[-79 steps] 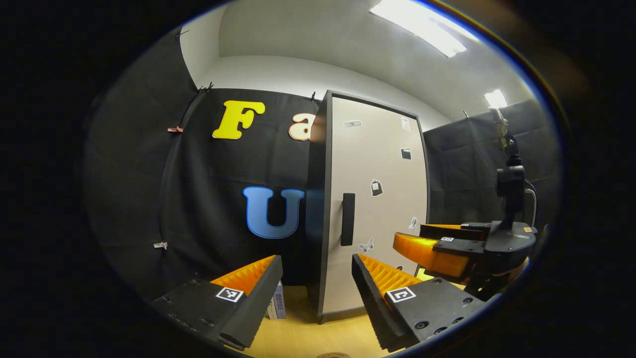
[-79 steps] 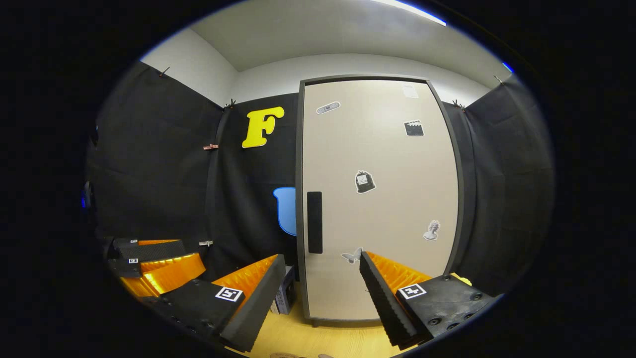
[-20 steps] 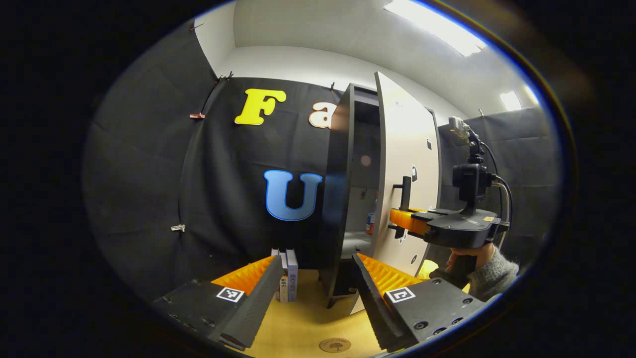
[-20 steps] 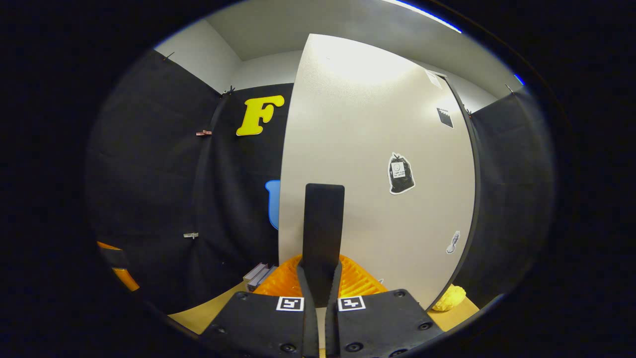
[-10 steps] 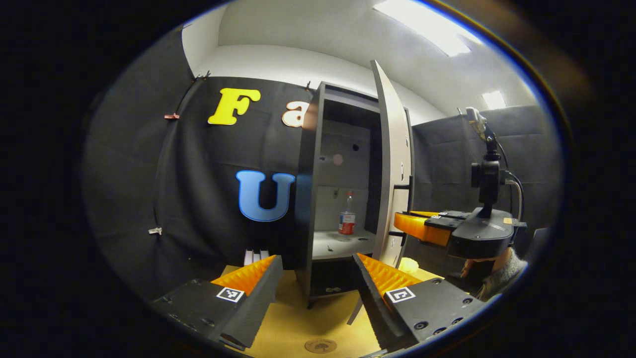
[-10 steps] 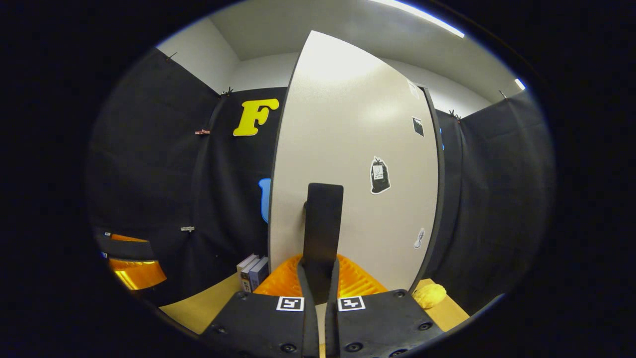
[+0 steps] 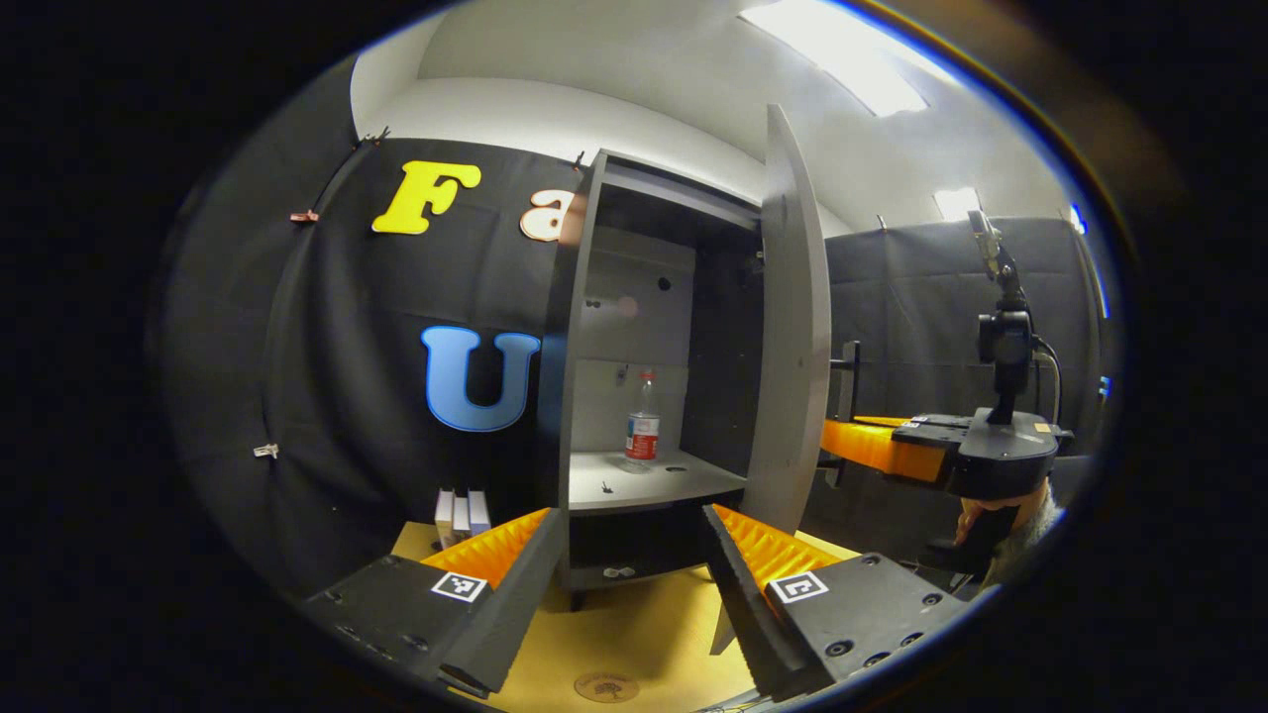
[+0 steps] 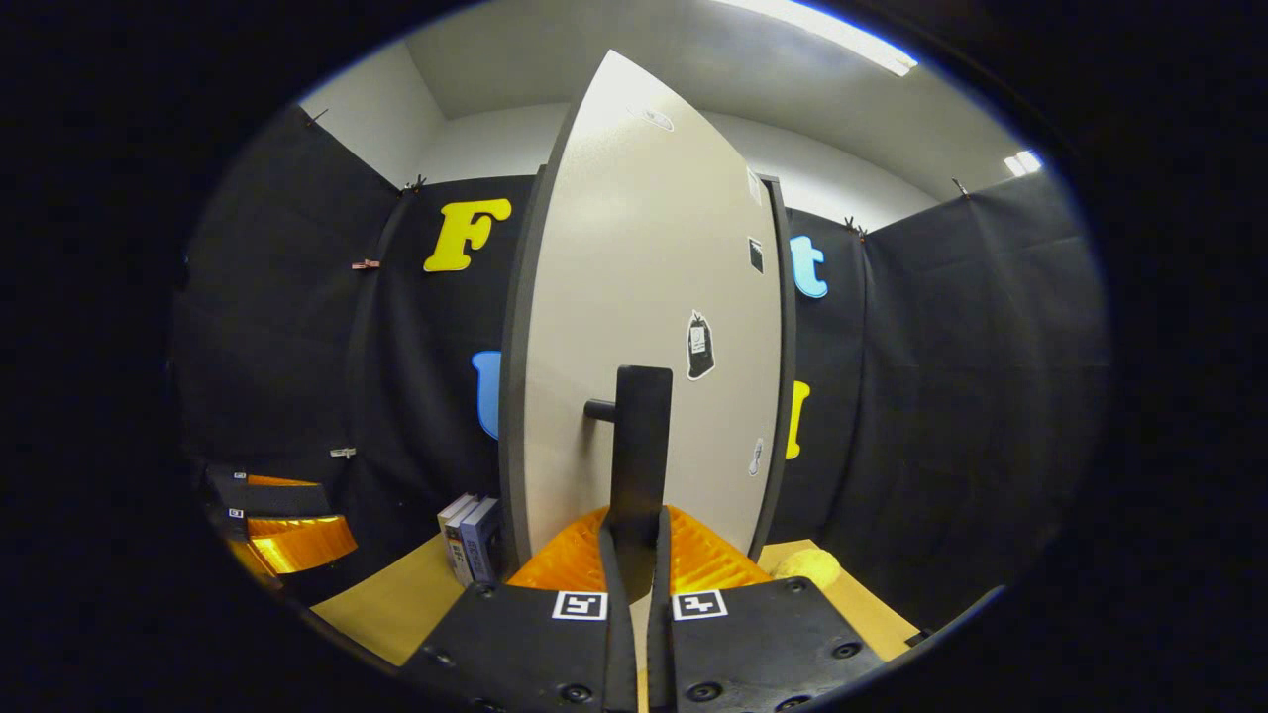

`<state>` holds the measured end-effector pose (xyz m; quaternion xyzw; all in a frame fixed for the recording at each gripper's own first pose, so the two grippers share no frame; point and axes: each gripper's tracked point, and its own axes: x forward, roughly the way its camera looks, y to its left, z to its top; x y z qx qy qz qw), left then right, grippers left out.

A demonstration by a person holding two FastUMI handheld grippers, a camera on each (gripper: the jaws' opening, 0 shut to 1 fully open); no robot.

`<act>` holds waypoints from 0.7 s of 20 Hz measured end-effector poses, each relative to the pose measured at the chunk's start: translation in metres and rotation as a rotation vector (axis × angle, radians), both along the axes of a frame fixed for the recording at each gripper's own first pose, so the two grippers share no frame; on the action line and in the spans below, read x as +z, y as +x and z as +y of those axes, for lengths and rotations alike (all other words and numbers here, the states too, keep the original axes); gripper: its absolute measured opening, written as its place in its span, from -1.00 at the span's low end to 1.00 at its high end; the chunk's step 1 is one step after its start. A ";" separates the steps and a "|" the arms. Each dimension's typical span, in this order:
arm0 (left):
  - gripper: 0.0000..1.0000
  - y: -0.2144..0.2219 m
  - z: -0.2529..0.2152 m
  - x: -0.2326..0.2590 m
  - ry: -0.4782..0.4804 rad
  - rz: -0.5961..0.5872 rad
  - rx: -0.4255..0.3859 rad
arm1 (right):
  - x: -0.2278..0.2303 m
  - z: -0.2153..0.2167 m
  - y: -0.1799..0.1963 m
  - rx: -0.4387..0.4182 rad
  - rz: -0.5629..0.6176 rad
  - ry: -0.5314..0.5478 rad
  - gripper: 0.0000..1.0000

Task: Open the cabinet door with the right hand, grasp the bottle in the cabinet with the left hand and place it on the coaster, then close the cabinet door with the right hand.

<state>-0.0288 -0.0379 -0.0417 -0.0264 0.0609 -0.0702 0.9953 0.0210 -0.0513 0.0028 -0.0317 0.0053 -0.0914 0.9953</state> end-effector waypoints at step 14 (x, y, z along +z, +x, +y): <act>0.76 0.050 -0.084 -0.015 -0.050 0.030 -0.212 | -0.006 -0.117 -0.067 -0.226 0.061 -0.010 -0.89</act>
